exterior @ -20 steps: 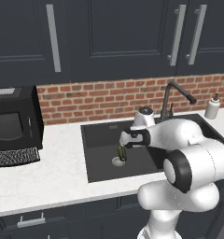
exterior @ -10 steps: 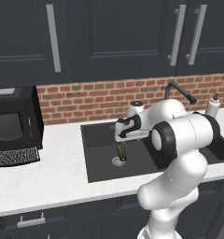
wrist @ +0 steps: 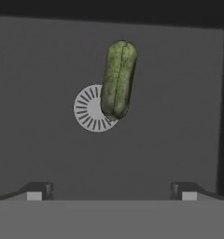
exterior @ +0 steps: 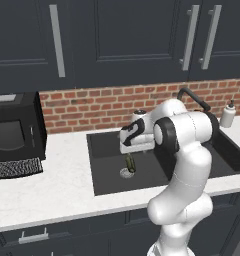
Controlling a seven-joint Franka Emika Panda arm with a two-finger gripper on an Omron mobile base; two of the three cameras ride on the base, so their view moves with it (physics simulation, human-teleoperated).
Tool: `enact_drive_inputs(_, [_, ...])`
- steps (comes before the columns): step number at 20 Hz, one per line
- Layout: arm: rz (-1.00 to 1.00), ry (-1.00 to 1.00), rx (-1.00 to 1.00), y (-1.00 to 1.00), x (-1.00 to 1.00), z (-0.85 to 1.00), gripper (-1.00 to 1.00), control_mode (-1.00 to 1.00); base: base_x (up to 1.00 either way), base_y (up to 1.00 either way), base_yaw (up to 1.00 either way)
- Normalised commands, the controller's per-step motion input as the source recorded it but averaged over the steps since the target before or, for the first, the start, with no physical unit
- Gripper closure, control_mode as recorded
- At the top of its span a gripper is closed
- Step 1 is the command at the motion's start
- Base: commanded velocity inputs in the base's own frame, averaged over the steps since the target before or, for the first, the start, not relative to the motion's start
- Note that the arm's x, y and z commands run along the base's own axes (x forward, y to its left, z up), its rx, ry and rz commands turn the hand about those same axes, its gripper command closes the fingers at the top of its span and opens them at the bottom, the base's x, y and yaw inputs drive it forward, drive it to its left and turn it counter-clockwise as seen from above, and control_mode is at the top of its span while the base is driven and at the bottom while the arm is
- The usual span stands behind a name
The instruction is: Pick the cucumber from the sink and place it in the bowl. Then pick the bowl and place it in the microwave. Then close the microwave door and press the start button.
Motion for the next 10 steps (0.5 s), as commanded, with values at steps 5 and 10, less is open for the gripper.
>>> enact_drive_inputs(5, [0.0, 0.04, 0.0, 0.0, 0.11, -0.28, -1.0, -1.0, 0.0, 0.0, 0.0])
enact_drive_inputs(10, [0.0, 0.02, 0.0, 0.0, 0.17, -0.33, -1.0, -1.0, 0.0, 0.0, 0.0])
